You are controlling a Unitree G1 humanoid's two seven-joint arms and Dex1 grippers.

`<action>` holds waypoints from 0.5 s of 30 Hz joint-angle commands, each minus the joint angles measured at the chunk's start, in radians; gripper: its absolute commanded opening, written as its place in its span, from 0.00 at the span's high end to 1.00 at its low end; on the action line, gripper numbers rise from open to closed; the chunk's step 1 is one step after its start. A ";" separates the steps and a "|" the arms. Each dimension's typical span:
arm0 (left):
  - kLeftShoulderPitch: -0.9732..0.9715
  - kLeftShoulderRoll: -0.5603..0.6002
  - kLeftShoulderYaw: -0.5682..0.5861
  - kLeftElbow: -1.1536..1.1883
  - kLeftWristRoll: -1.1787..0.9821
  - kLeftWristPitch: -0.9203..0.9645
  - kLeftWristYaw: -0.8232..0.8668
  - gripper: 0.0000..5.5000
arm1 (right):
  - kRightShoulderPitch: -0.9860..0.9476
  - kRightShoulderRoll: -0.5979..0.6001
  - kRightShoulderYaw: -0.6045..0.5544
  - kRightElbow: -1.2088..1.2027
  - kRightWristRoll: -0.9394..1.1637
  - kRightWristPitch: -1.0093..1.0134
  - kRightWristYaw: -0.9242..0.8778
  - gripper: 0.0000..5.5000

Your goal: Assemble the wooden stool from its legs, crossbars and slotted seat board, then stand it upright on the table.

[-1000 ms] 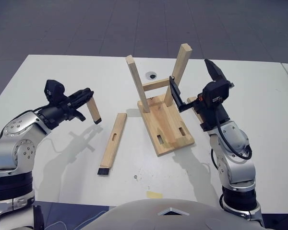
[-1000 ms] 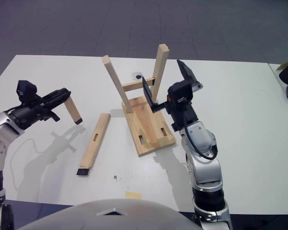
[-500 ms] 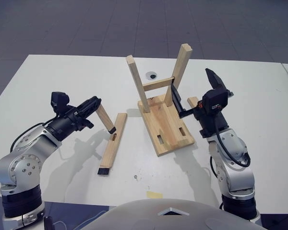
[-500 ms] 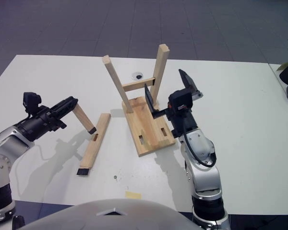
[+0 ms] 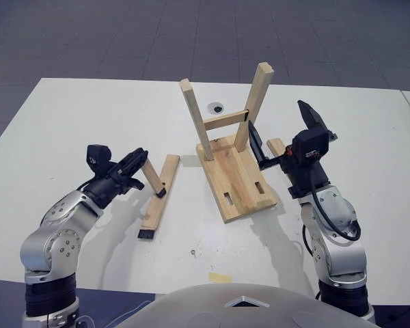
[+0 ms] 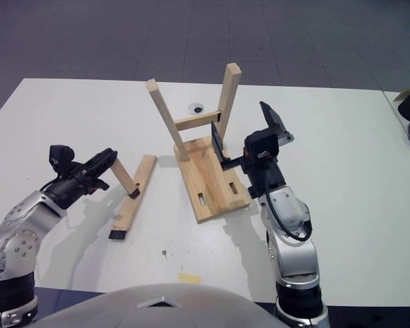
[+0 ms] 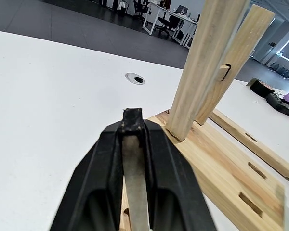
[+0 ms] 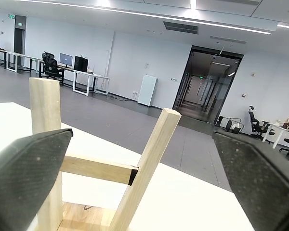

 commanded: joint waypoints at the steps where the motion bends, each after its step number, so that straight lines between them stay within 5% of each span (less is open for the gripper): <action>1: -0.005 -0.018 -0.032 0.045 0.087 -0.030 0.037 0.92 | -0.013 -0.002 0.003 -0.007 0.000 0.014 0.004 0.02; 15: -0.092 -0.118 0.001 0.033 0.047 -0.055 0.122 0.92 | -0.028 0.000 0.019 0.015 -0.008 0.002 0.006 0.02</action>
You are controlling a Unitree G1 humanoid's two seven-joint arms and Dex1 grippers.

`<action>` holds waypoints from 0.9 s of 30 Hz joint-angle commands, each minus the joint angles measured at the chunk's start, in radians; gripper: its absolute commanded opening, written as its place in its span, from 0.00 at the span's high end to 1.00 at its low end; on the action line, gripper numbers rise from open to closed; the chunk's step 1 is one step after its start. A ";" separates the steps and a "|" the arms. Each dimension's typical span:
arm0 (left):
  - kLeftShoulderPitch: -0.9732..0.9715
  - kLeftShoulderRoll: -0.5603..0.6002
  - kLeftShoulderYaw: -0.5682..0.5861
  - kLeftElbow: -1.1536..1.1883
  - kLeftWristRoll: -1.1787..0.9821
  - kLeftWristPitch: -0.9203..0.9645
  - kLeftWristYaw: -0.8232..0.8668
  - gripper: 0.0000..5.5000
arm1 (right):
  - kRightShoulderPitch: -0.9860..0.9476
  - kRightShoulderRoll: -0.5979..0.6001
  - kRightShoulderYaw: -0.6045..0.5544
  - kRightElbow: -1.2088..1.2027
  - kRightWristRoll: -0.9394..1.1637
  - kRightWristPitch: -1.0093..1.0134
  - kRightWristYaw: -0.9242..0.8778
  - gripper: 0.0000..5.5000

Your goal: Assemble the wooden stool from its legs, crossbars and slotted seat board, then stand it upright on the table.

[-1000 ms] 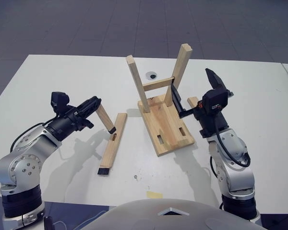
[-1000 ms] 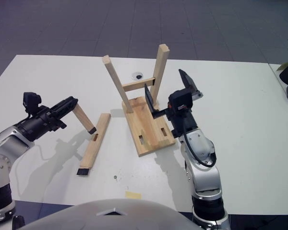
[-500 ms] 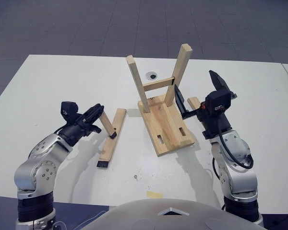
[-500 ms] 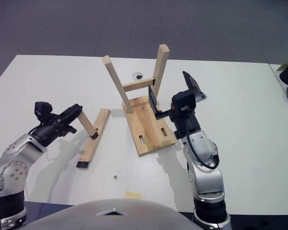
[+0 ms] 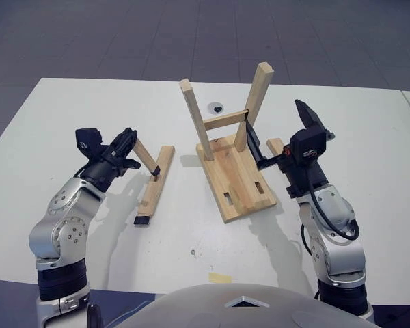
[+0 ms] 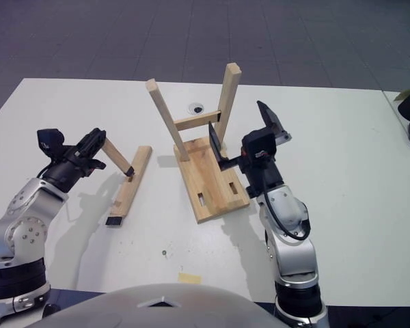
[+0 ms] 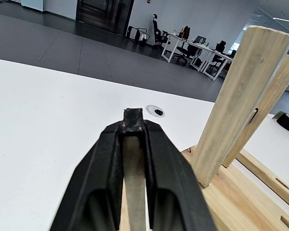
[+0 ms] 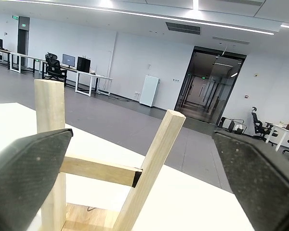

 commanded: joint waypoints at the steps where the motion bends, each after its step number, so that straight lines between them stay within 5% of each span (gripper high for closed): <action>1: 0.013 -0.036 -0.032 0.012 0.041 -0.029 0.008 0.92 | -0.023 -0.002 -0.001 0.016 -0.004 -0.002 0.004 0.02; 18: 0.077 -0.092 -0.013 0.075 0.138 -0.123 0.045 0.92 | -0.048 -0.015 0.005 0.033 -0.001 -0.014 0.027 0.02; 27: 0.243 -0.086 -0.129 0.058 0.276 -0.244 -0.023 0.92 | -0.058 -0.022 -0.003 0.035 0.000 -0.015 0.035 0.02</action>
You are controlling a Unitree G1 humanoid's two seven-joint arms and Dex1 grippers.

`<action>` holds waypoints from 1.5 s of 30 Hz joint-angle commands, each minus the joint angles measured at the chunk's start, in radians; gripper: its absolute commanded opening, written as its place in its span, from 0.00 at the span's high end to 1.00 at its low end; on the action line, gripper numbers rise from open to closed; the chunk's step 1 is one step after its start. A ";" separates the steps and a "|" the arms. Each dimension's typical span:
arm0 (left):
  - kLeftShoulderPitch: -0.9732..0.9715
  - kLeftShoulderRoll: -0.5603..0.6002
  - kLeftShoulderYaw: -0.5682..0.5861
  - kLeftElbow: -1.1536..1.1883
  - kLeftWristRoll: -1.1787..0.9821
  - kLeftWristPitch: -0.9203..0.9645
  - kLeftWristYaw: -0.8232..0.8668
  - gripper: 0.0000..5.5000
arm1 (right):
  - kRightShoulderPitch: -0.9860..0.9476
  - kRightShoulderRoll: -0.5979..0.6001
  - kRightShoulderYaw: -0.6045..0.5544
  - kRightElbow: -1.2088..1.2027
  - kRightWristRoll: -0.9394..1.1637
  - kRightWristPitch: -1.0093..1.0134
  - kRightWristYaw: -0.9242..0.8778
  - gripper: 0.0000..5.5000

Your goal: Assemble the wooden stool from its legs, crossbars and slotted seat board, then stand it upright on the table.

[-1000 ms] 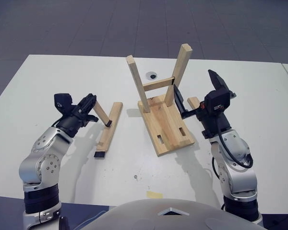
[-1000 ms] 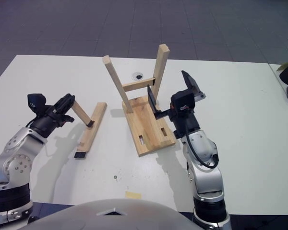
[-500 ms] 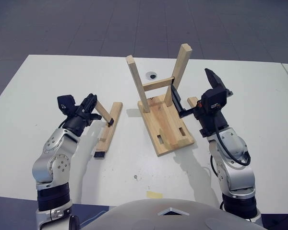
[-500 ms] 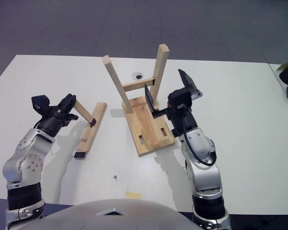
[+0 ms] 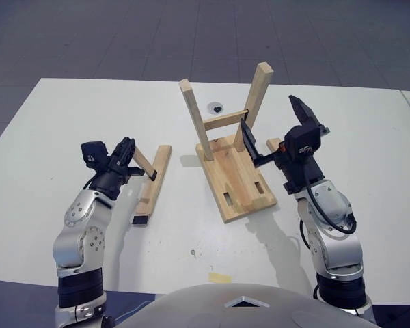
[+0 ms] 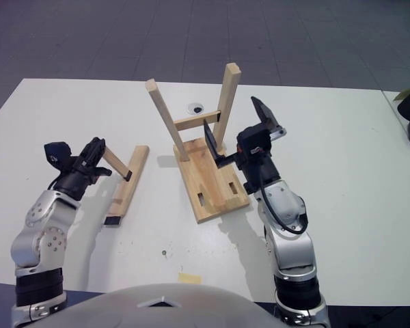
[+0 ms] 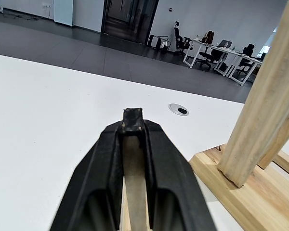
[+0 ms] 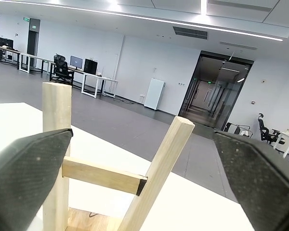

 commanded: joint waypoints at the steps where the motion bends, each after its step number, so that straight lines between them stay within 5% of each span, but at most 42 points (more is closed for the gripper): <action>1: 0.159 0.007 -0.057 0.038 0.085 -0.042 -0.042 0.92 | -0.014 -0.012 -0.006 -0.001 0.001 0.004 0.012 0.02; 10: 0.269 0.032 -0.134 0.162 0.233 -0.261 -0.106 0.92 | -0.031 -0.031 -0.015 0.001 -0.006 0.006 0.024 0.02; 17: 0.166 0.060 -0.105 0.229 0.205 -0.290 -0.121 0.92 | -0.036 -0.027 -0.011 0.011 -0.012 0.000 0.014 0.02; 23: 0.073 0.082 -0.015 0.250 0.125 -0.266 -0.136 0.70 | -0.029 -0.022 -0.004 0.013 -0.022 -0.009 0.007 0.02; 35: -0.312 0.162 0.119 -0.052 -0.037 0.068 0.072 0.35 | -0.033 -0.022 0.000 0.037 -0.035 -0.034 0.008 0.02; 45: -0.436 0.143 -0.038 -0.015 0.041 0.107 0.075 0.04 | -0.043 -0.001 0.024 0.064 -0.056 -0.058 0.001 0.02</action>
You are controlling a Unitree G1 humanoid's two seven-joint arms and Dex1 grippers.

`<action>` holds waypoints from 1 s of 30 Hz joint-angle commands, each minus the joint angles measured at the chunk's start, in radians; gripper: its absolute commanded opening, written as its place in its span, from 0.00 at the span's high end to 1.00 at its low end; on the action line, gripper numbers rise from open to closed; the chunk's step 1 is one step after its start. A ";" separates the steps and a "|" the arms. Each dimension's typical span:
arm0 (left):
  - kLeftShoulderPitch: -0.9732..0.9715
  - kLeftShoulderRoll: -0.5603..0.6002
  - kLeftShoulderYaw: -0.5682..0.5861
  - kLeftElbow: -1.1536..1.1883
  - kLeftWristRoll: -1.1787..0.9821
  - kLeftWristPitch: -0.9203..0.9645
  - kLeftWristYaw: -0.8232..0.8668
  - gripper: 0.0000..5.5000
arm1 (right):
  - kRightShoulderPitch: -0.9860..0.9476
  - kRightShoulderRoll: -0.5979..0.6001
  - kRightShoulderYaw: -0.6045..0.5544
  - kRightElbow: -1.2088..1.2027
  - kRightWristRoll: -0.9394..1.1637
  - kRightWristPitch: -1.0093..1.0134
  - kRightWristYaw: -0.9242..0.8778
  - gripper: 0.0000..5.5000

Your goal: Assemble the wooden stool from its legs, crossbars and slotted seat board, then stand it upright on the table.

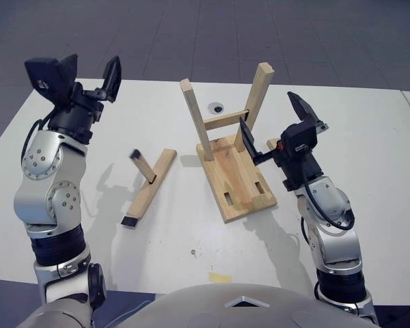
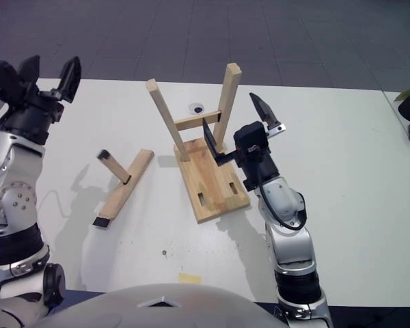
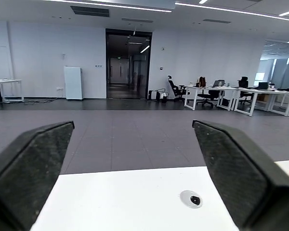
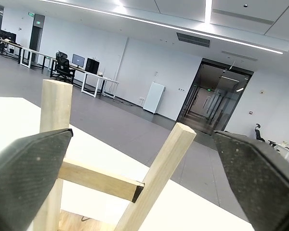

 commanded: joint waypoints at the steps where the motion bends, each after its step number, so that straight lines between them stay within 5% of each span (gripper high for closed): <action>1: 0.020 -0.007 -0.107 0.088 0.090 -0.017 -0.043 0.02 | -0.014 0.012 0.018 0.024 -0.013 -0.011 -0.006 0.02; 8: 0.154 -0.016 -0.142 0.153 0.141 -0.063 -0.112 0.02 | -0.003 0.018 0.026 0.028 -0.022 -0.019 -0.007 0.02; 30: 0.087 0.000 -0.135 0.176 0.186 -0.091 -0.166 0.02 | 0.000 0.032 0.030 0.028 -0.032 -0.017 -0.009 0.02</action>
